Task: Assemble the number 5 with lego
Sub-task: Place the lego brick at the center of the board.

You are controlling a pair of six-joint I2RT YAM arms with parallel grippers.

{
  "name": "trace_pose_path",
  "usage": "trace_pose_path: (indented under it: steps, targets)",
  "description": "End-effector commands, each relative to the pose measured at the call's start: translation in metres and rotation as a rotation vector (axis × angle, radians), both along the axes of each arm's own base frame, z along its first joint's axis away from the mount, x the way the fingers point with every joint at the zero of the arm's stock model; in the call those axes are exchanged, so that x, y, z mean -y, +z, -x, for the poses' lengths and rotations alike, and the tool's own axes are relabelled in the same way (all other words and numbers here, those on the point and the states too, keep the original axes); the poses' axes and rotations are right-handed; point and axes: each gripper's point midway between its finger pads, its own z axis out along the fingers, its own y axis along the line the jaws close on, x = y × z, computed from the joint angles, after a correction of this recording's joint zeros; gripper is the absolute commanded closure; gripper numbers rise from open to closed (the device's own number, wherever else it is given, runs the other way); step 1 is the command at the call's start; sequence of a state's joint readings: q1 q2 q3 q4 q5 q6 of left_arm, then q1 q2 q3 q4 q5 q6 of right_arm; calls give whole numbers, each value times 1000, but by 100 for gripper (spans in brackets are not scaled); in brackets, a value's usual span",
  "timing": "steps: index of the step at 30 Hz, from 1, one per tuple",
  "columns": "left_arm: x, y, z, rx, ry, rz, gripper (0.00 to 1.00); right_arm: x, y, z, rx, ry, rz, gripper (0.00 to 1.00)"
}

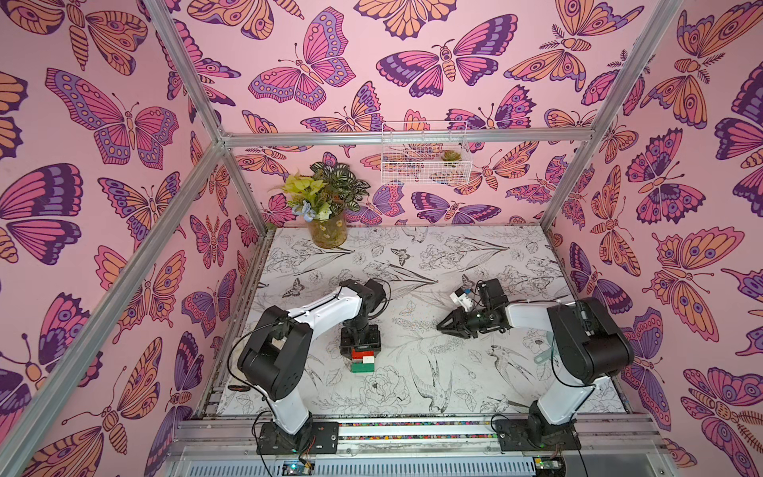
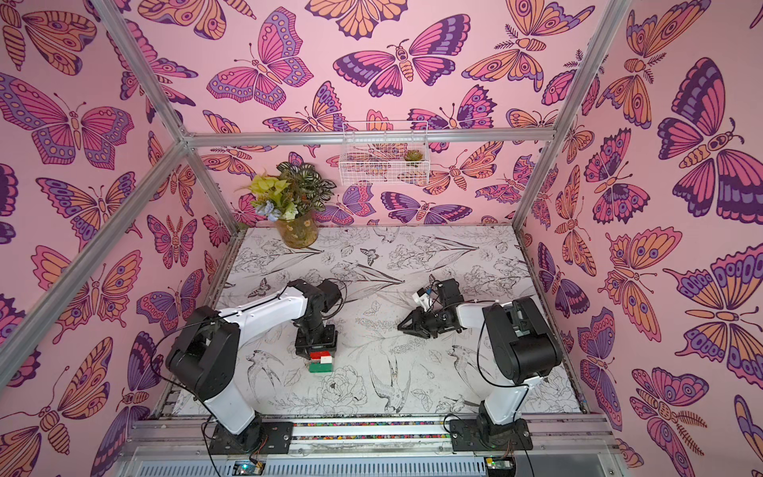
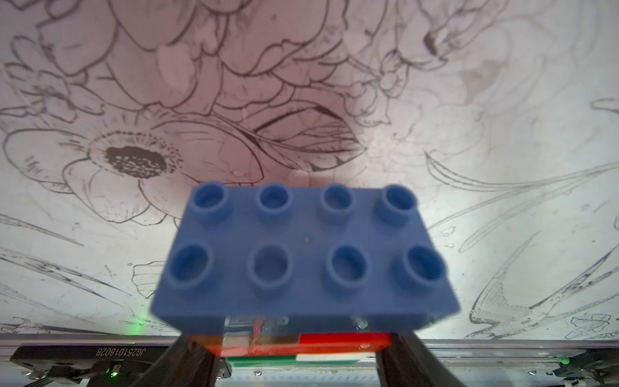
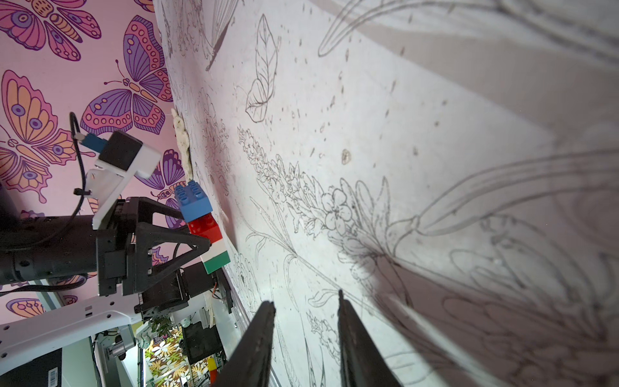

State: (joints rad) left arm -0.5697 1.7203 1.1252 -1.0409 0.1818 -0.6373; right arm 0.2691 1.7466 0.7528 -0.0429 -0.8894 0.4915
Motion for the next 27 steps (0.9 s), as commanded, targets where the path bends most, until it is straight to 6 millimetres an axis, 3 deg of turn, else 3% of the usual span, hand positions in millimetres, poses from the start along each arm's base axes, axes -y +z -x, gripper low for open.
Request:
trace_pose_path:
  steps: [1, 16, 24, 25, 26, 27]
  targets:
    - [3, -4, 4, -32, 17, 19, 49, -1, 6, 0, 29, 16, 16, 65]
    - [4, -16, 5, -72, 1, 9, 41, -1, 7, 2, 33, 24, 25, 65]
    - [3, -16, 7, -74, -9, 12, 18, -1, 7, 2, 38, 27, 32, 65]
    - [3, -15, 7, -70, -12, 15, 14, 0, 7, 3, 38, 28, 34, 65]
    - [2, -14, 7, -67, -13, 14, 0, 0, 8, 3, 43, 29, 38, 65]
    - [3, -12, 7, -63, -13, 17, 0, 1, 8, 3, 45, 29, 42, 65]
